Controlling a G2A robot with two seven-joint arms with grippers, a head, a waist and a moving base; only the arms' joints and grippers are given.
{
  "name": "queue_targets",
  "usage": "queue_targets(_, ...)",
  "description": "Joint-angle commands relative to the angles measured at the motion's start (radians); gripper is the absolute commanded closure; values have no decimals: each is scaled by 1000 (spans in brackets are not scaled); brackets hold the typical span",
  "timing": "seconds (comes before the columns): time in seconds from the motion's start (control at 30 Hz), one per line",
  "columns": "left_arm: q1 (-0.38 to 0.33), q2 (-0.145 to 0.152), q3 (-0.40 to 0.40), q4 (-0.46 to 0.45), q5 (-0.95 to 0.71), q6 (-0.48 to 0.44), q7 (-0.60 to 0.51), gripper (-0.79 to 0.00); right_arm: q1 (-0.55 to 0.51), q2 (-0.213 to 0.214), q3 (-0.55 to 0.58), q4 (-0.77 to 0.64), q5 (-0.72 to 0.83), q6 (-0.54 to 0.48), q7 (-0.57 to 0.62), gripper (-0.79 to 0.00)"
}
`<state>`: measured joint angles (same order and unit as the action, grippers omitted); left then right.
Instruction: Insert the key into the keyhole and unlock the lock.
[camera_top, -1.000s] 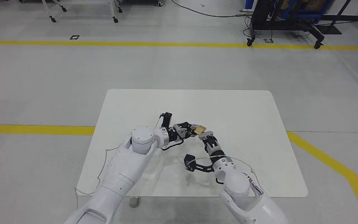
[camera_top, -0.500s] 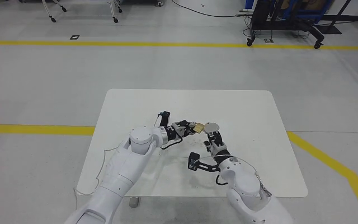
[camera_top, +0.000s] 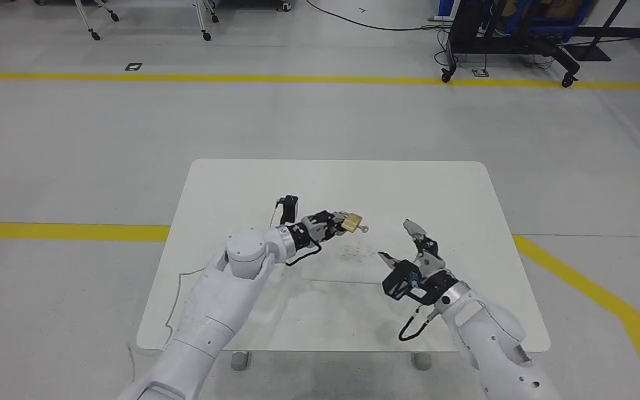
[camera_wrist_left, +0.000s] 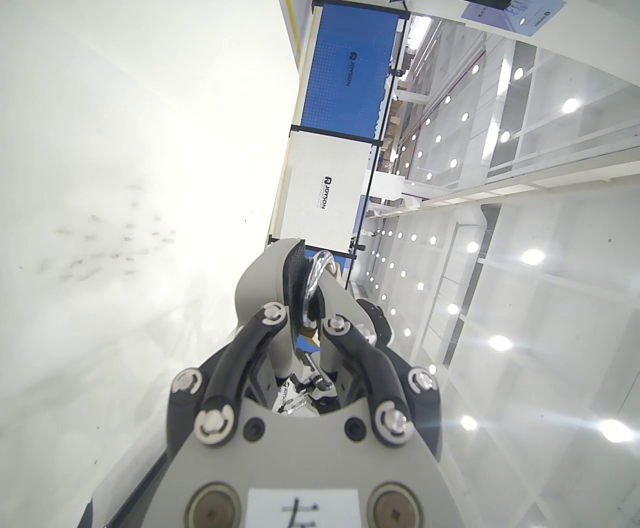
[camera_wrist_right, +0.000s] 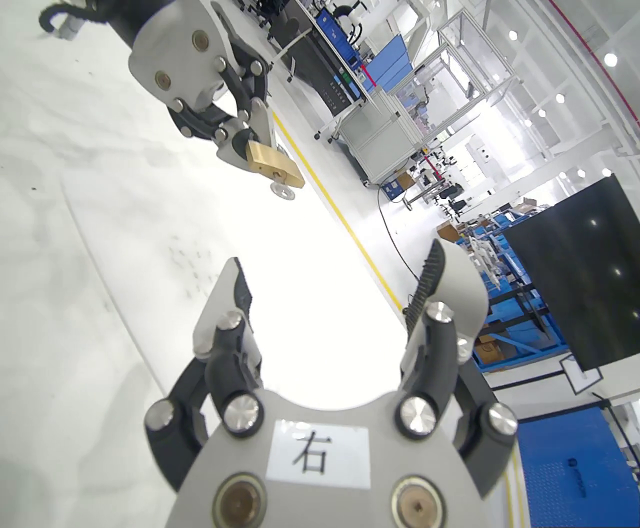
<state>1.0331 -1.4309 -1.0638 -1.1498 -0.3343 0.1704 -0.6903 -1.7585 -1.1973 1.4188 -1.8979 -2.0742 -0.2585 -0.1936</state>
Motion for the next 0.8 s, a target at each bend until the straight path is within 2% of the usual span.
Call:
queue_targets(0.0,-6,-2,10,11,-7,1,-6,0,20,-4,-25,19,37,1,-13,0)
queue_targets(0.17,-10,-7,15,27,-44,-7,0,0,65,-16,-68,72,129,53,22,0)
queue_targets(0.27,-14,-9,20,37,-58,1,-6,0,86,-20,-93,94,172,44,2,0)
queue_targets(0.4,-18,-12,14,53,-104,-10,-14,0,94,-23,-89,122,282,30,-73,0)
queue_targets(0.5,-22,-12,9,64,-126,-16,-26,0,92,-23,-72,153,415,-36,-155,0)
queue_targets(0.77,-23,-11,10,68,-143,-17,-44,0,94,-21,-62,165,429,-50,-153,0)
